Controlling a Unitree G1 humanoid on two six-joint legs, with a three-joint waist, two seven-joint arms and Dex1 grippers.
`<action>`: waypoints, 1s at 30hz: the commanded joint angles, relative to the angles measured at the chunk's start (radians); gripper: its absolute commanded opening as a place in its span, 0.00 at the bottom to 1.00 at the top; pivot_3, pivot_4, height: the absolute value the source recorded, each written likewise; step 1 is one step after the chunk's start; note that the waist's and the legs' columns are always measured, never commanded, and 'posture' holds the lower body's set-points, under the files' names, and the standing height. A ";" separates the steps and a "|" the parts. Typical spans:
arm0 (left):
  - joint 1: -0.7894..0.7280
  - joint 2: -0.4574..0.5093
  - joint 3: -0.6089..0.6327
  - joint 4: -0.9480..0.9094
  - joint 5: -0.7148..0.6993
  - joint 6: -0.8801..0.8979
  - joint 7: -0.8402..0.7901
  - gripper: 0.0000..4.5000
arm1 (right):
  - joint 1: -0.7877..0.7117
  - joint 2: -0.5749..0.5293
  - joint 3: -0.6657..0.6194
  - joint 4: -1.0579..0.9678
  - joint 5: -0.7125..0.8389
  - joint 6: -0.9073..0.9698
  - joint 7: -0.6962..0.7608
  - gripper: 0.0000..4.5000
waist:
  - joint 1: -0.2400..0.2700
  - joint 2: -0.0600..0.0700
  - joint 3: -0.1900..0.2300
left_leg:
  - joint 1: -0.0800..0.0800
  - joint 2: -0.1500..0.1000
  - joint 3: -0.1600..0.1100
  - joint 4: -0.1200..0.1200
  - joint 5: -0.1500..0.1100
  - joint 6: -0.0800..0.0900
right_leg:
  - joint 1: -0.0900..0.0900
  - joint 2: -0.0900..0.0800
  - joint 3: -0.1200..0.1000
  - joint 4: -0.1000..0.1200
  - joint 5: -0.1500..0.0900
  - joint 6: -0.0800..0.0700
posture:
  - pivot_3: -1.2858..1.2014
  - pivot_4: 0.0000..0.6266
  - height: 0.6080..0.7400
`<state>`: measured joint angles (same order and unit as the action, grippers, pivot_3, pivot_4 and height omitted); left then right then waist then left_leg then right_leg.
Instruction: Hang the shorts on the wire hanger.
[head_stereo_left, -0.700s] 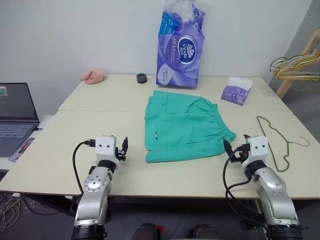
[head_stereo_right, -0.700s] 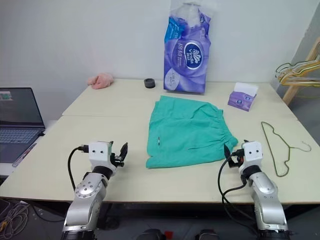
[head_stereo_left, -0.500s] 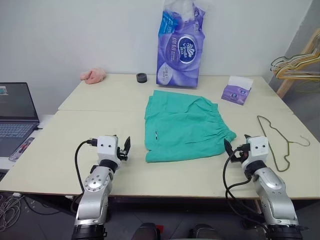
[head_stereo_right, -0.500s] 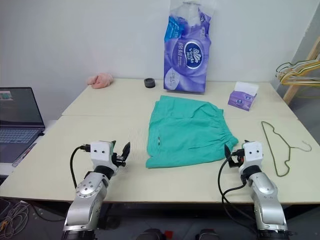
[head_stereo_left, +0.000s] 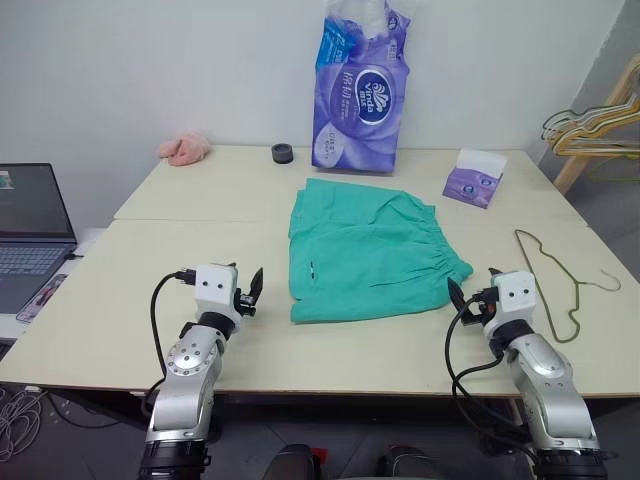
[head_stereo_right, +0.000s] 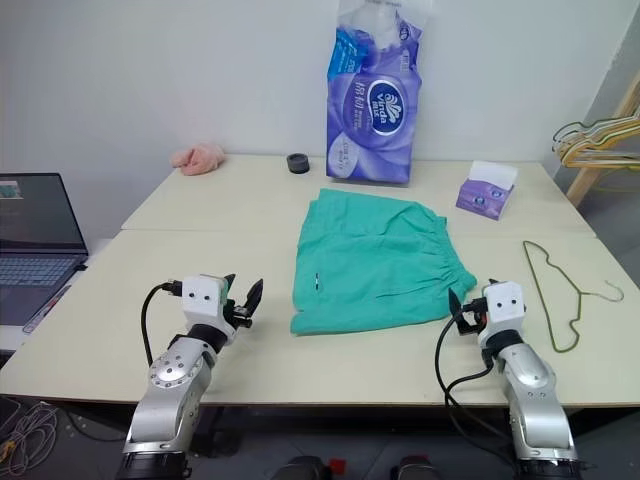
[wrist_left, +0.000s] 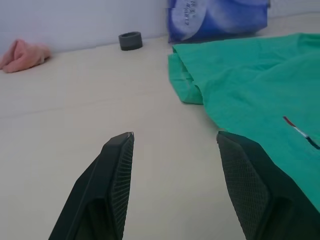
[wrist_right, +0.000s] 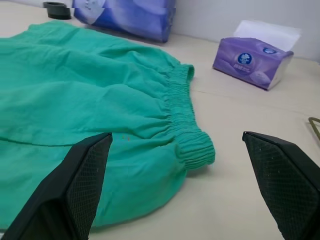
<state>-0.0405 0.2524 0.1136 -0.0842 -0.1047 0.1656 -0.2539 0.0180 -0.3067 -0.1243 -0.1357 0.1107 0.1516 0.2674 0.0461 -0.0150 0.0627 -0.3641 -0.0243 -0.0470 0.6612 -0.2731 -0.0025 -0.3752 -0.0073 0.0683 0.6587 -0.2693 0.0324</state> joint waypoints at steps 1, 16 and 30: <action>0.000 0.018 -0.009 -0.027 -0.012 -0.027 -0.038 0.62 | -0.015 -0.011 -0.001 -0.040 0.001 -0.034 0.015 0.99 | 0.000 0.000 0.000 | 0.000 0.000 0.000 0.000 0.000 0.000 | 0.000 0.000 0.000 0.000 0.000 0.000 | 0.56 0.04 1.00; -0.008 0.033 -0.023 -0.014 0.002 -0.030 -0.063 0.62 | 0.006 0.003 -0.005 -0.073 0.043 0.012 0.038 0.99 | -0.017 -0.001 0.002 | 0.000 0.002 0.005 0.000 0.000 0.000 | -0.007 0.001 0.003 0.000 0.000 0.000 | 0.55 0.04 1.00; -0.007 0.039 -0.023 -0.015 -0.001 -0.031 -0.072 0.62 | 0.014 -0.011 0.020 -0.077 0.026 0.005 0.059 0.99 | -0.038 -0.007 0.004 | -0.001 0.013 0.030 0.000 -0.006 -0.002 | -0.014 0.014 0.028 0.000 0.006 0.005 | 0.55 0.06 1.00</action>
<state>-0.0340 0.2817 0.0842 -0.0794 -0.1029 0.1607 -0.3211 0.0320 -0.3080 -0.0986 -0.1632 0.1307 0.1695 0.3180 0.0080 -0.0216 0.0669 -0.3651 -0.0110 -0.0173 0.6607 -0.2792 -0.0049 -0.3890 0.0067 0.0960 0.6590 -0.2637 0.0377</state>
